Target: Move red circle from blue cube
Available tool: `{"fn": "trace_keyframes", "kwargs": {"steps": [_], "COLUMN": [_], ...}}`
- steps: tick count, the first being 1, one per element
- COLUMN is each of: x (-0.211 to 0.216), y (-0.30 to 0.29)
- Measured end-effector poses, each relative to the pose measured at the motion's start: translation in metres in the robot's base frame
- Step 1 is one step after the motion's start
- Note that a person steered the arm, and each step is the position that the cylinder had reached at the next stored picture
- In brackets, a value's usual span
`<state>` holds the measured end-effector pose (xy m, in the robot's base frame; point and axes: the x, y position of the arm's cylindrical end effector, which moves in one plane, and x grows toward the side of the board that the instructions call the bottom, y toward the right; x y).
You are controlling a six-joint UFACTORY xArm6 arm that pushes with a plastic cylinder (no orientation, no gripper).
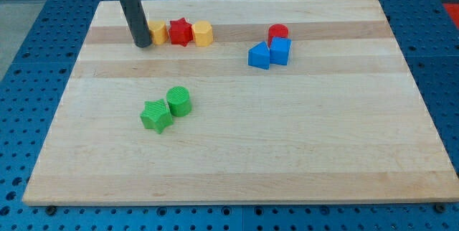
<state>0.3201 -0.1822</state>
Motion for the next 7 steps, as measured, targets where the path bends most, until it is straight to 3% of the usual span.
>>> {"fn": "trace_keyframes", "kwargs": {"steps": [1, 2, 7], "x": [0.018, 0.041, 0.035], "y": [0.007, 0.054, 0.232]}}
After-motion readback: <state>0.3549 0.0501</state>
